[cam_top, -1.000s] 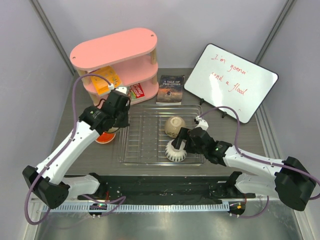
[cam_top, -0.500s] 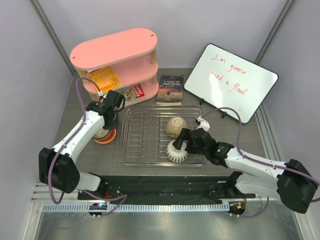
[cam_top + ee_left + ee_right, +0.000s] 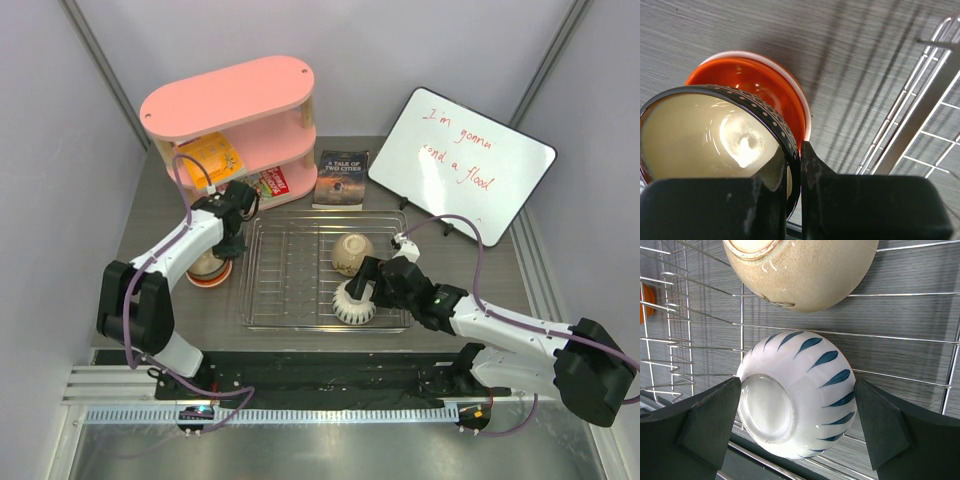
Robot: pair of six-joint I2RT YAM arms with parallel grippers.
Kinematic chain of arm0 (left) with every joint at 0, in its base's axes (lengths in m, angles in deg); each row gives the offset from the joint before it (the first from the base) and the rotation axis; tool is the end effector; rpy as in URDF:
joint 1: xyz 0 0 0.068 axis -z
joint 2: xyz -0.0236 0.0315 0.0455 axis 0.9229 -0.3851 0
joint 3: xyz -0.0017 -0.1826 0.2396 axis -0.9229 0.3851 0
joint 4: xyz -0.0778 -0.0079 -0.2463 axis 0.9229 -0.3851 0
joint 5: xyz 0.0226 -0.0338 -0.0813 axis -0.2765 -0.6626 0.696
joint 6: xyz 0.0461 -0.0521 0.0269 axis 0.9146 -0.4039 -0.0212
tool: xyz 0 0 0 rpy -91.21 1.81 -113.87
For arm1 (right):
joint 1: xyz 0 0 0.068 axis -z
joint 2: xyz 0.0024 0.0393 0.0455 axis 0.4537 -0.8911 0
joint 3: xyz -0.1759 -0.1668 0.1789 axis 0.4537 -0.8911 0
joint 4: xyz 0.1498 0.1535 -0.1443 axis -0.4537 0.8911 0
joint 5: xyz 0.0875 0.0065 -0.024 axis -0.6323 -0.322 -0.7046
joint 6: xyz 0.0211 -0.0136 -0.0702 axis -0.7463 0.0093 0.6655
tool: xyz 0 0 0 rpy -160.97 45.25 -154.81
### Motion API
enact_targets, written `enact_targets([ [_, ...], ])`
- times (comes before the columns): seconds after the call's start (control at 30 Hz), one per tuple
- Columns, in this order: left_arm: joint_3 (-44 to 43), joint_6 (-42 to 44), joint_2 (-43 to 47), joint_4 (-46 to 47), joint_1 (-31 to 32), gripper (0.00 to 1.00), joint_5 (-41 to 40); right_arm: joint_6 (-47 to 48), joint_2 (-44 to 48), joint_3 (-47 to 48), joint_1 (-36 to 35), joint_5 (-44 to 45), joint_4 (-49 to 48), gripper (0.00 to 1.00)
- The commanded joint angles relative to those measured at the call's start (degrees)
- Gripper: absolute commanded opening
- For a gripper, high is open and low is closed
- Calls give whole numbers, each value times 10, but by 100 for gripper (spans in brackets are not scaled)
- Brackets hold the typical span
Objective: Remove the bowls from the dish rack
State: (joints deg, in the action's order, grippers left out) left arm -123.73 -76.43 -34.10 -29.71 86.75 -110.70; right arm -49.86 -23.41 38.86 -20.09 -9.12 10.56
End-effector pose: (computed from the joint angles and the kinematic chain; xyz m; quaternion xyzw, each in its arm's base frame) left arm 0.2873 -0.0759 0.2409 -0.1205 0.9645 0.1174 0.2034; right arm 0.1555 0.1494 0.1974 0.0735 0.9011 0.2584 0.3404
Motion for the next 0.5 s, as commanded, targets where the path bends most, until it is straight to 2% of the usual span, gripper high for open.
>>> enact_targets([
  [0.0,-15,10,-2,28,-10,0,-40,-2,-2,-5,6,7,14,100],
  [0.1,-7,11,-2,38,-17,1,-34,-3,-8,-4,6,4,10,100],
  [0.17,-6,11,-5,43,-19,6,-26,-3,-11,-3,7,3,9,100],
  [0.27,-3,11,-12,43,-20,20,-21,-2,-14,0,7,2,8,100],
  [0.3,-3,11,-12,44,-22,29,-19,-1,-15,0,6,2,7,100],
  [0.47,1,9,-7,43,-22,44,-14,0,-12,1,6,4,7,100],
])
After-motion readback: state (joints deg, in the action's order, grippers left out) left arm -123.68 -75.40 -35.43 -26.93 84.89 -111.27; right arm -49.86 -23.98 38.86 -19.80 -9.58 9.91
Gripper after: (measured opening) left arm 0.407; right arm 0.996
